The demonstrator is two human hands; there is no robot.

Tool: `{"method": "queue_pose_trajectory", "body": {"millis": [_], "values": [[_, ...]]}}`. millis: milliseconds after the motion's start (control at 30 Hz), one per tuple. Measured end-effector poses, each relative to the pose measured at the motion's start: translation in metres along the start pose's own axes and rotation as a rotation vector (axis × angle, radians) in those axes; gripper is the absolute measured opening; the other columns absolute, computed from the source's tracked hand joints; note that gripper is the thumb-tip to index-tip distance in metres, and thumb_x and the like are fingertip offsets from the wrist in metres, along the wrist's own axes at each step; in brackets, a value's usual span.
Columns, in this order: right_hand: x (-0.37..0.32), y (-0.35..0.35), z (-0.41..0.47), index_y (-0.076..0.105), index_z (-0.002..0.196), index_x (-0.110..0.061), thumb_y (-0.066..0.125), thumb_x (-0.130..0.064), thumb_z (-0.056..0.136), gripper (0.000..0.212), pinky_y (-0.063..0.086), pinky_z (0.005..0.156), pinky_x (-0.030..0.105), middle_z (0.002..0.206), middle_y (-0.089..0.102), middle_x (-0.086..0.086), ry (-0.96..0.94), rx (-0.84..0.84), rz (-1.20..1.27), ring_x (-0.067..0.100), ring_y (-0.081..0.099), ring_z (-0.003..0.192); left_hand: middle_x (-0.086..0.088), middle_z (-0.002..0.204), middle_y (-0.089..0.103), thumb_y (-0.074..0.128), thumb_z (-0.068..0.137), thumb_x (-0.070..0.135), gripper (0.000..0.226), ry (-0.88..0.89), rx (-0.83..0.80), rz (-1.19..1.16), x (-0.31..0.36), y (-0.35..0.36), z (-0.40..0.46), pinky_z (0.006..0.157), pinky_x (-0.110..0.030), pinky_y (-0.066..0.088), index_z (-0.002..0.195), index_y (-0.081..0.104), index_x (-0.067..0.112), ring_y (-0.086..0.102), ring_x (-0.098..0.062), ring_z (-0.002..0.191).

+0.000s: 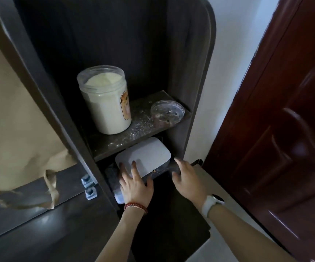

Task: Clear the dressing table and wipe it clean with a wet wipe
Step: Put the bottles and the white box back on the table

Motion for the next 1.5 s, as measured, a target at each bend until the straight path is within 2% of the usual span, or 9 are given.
{"method": "queue_pose_trajectory", "body": {"millis": [167, 300, 533, 700, 800, 1000, 1167, 1300, 1500], "values": [[-0.002, 0.026, 0.058, 0.017, 0.144, -0.002, 0.048, -0.027, 0.094, 0.065, 0.024, 0.109, 0.033, 0.147, 0.029, 0.017, 0.074, -0.074, 0.052, 0.028, 0.027, 0.136, -0.024, 0.150, -0.002, 0.050, 0.080, 0.059, 0.086, -0.130, 0.000, 0.001, -0.004, 0.010, 0.020, 0.102, -0.043, 0.030, 0.144, 0.004, 0.026, 0.030, -0.042, 0.127], [0.005, 0.041, 0.074, 0.015, 0.144, 0.000, 0.052, -0.033, 0.092, 0.072, 0.030, 0.105, 0.037, 0.143, 0.034, 0.022, 0.185, -0.141, 0.112, 0.034, 0.035, 0.130, -0.025, 0.150, -0.003, 0.051, 0.077, 0.063, 0.087, -0.162, -0.016, 0.022, -0.008, 0.014, 0.028, 0.100, -0.043, 0.034, 0.144, 0.008, 0.028, 0.033, -0.042, 0.125], [0.009, 0.033, 0.072, 0.038, 0.129, -0.002, 0.062, -0.027, 0.085, 0.056, 0.041, 0.096, 0.041, 0.123, 0.049, 0.018, 0.144, -0.074, 0.240, 0.035, 0.047, 0.116, -0.022, 0.150, 0.002, 0.061, 0.073, 0.058, 0.086, -0.230, 0.053, -0.044, 0.001, 0.016, 0.027, 0.105, -0.040, 0.027, 0.142, 0.021, 0.027, 0.024, -0.038, 0.131], [0.009, 0.004, 0.054, 0.032, 0.135, -0.003, 0.058, -0.020, 0.087, 0.056, 0.032, 0.097, 0.029, 0.131, 0.042, 0.014, -0.011, -0.011, 0.244, 0.026, 0.035, 0.125, -0.022, 0.150, 0.001, 0.073, 0.071, 0.040, 0.083, -0.126, 0.213, -0.230, 0.015, 0.021, -0.001, 0.111, -0.040, 0.017, 0.139, 0.030, 0.022, 0.007, -0.034, 0.139], [0.016, -0.010, 0.033, 0.031, 0.136, -0.006, 0.059, -0.020, 0.087, 0.058, 0.032, 0.095, 0.024, 0.135, 0.040, 0.009, -0.045, -0.004, 0.297, 0.023, 0.032, 0.129, -0.021, 0.150, 0.000, 0.078, 0.068, 0.031, 0.081, -0.069, 0.267, -0.294, 0.020, 0.026, -0.020, 0.111, -0.042, 0.019, 0.136, 0.036, 0.019, 0.004, -0.033, 0.140], [0.049, -0.016, -0.012, 0.040, 0.125, -0.011, 0.068, -0.019, 0.081, 0.054, 0.049, 0.090, 0.043, 0.114, 0.043, 0.000, -0.012, 0.004, 0.485, 0.022, 0.048, 0.109, -0.020, 0.149, 0.012, 0.081, 0.064, 0.029, 0.075, -0.002, 0.327, -0.224, 0.024, 0.031, -0.063, 0.105, -0.052, 0.027, 0.129, 0.043, 0.028, 0.016, -0.037, 0.137], [0.073, 0.010, -0.071, 0.036, 0.120, -0.029, 0.069, -0.018, 0.080, 0.053, 0.049, 0.093, 0.040, 0.121, 0.049, 0.003, 0.059, -0.202, 0.653, 0.017, 0.054, 0.109, -0.021, 0.141, 0.028, 0.062, 0.066, 0.045, 0.056, -0.092, 0.352, -0.147, 0.005, 0.030, -0.129, 0.100, -0.042, 0.026, 0.116, 0.041, 0.036, 0.031, -0.038, 0.128], [0.063, 0.047, -0.114, 0.030, 0.138, -0.019, 0.068, -0.008, 0.080, 0.070, 0.044, 0.094, 0.028, 0.128, 0.036, 0.001, 0.106, -0.469, 0.668, 0.009, 0.050, 0.109, -0.019, 0.133, 0.037, 0.049, 0.069, 0.046, 0.043, -0.224, 0.419, -0.143, -0.041, 0.015, -0.181, 0.098, -0.042, 0.034, 0.110, 0.046, 0.034, 0.040, -0.036, 0.119], [0.004, 0.104, -0.158, 0.036, 0.114, -0.023, 0.071, -0.009, 0.075, 0.054, 0.044, 0.068, 0.004, 0.120, 0.043, 0.005, 0.042, -0.661, 0.515, 0.014, 0.051, 0.103, -0.018, 0.129, 0.038, 0.048, 0.071, 0.042, 0.042, -0.334, 0.534, -0.176, -0.124, -0.022, -0.234, 0.094, -0.050, 0.043, 0.112, 0.047, 0.032, 0.043, -0.036, 0.115]]}}
Point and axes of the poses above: each hand's wrist, its own z-axis towards the middle knuckle, its own y-axis out of the palm, x = y × z, the point moved 4 cm from there along z, towards the middle knuckle
